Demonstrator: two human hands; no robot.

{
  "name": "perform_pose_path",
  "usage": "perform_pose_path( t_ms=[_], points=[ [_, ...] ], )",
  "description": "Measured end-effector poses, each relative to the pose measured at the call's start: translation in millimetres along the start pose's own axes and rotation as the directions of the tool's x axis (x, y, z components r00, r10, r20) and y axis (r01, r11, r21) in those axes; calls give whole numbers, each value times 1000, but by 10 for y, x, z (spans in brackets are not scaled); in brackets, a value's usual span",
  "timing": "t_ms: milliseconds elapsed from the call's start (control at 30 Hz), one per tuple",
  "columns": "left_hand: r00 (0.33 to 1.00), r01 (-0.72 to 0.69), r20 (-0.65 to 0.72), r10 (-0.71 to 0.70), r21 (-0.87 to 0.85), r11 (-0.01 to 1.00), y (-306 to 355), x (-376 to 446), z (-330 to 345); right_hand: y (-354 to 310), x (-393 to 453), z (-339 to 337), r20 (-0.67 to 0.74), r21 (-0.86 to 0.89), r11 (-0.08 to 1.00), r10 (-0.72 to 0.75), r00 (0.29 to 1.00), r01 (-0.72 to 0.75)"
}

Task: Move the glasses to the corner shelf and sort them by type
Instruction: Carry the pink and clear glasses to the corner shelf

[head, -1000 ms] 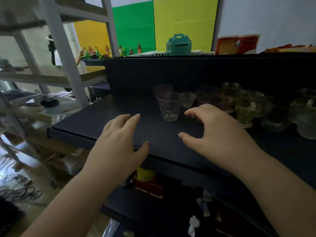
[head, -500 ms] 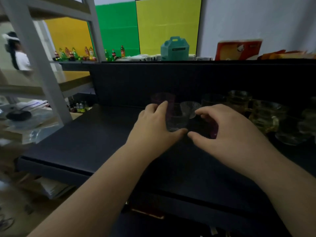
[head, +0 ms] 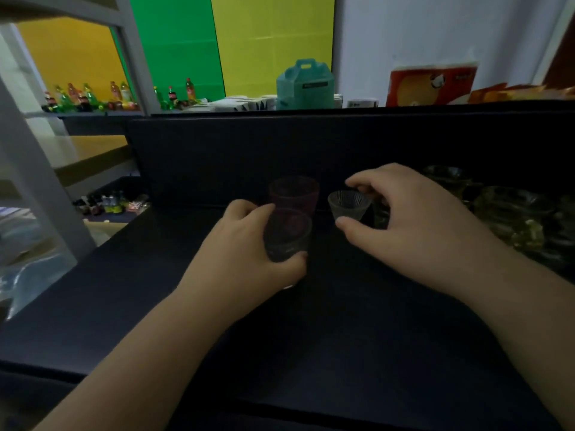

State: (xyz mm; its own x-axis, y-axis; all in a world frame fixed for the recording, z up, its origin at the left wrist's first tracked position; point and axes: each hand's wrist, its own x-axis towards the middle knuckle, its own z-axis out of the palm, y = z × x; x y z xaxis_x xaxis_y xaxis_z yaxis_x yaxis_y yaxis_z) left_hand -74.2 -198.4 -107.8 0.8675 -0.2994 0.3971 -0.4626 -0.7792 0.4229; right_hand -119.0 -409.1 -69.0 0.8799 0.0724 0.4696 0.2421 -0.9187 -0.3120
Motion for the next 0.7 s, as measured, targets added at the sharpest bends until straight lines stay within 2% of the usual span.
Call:
perform_pose_path(
  t_ms=[167, 367, 533, 633, 700],
  points=[
    [998, 17, -61, -15, 35, 999, -336, -63, -229, -250, 618, 259, 106, -124, 992, 26, 994, -13],
    [998, 1, -70, -2, -18, 1000, -553, -51, -326, -458, 1211, 780, 276, -248, 958, 211, 938, -143],
    [999, -15, -37, 12, -92, 996, -665, 7, -323, -479, 1200, 962, 242, -318, 924, 294, 925, -211],
    [999, -31, -14, 30, -103, 994, -699, 16, -325, -546, 1024, 885, 191, -226, 949, 265, 945, -220],
    [999, -47, -23, 44, -117, 992, -716, 12, -363, -595, 855, 762, 95, -146, 966, 229, 969, -214]
  ],
)
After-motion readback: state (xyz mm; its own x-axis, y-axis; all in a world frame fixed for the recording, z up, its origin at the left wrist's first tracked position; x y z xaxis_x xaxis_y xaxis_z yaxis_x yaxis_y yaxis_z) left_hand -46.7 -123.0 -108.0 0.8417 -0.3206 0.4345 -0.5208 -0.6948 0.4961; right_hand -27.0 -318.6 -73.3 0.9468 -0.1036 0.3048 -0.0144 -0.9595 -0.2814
